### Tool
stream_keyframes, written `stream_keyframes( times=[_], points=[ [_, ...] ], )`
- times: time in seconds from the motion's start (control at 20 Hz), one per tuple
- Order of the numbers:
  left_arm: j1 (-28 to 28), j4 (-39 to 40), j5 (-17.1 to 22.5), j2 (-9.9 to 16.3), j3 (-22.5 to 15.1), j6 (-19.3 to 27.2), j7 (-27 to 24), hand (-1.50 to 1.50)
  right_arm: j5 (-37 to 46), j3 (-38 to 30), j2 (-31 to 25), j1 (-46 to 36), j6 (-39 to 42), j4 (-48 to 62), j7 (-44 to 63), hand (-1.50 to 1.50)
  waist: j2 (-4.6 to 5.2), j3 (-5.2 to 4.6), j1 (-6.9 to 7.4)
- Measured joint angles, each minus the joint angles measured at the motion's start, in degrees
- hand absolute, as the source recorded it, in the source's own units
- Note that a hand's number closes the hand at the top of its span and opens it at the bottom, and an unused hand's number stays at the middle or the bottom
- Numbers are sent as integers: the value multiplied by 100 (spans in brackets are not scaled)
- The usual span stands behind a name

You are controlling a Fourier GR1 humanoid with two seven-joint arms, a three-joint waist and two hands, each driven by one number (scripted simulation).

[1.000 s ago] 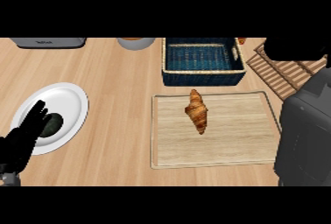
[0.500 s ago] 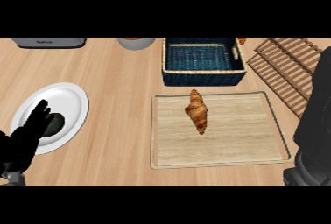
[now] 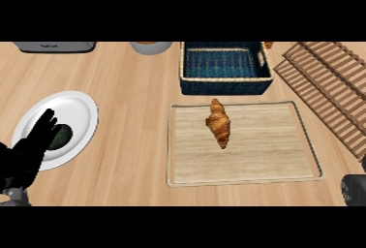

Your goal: Pick the bell pepper from the tray and place it in the tiered shelf

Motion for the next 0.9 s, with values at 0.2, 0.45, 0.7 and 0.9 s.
stream_keyframes(
  times=[0.2,0.45,0.7,0.9],
  points=[
    [32,-7,-89,-61,-45,36,-64,0,2,-187,-289,141,-48,298,-113,150,1,6,6],
    [0,23,-105,-76,-18,23,-97,0,-143,-444,-528,339,-482,713,-199,150,5,8,16],
    [-75,106,-118,-99,-5,1,-134,0,-446,-777,-737,652,-1160,1090,-358,150,8,14,15],
    [-89,97,-69,-32,75,-59,-60,0,-561,-1009,-932,808,-1527,1343,-243,-150,10,9,18]
  ],
)
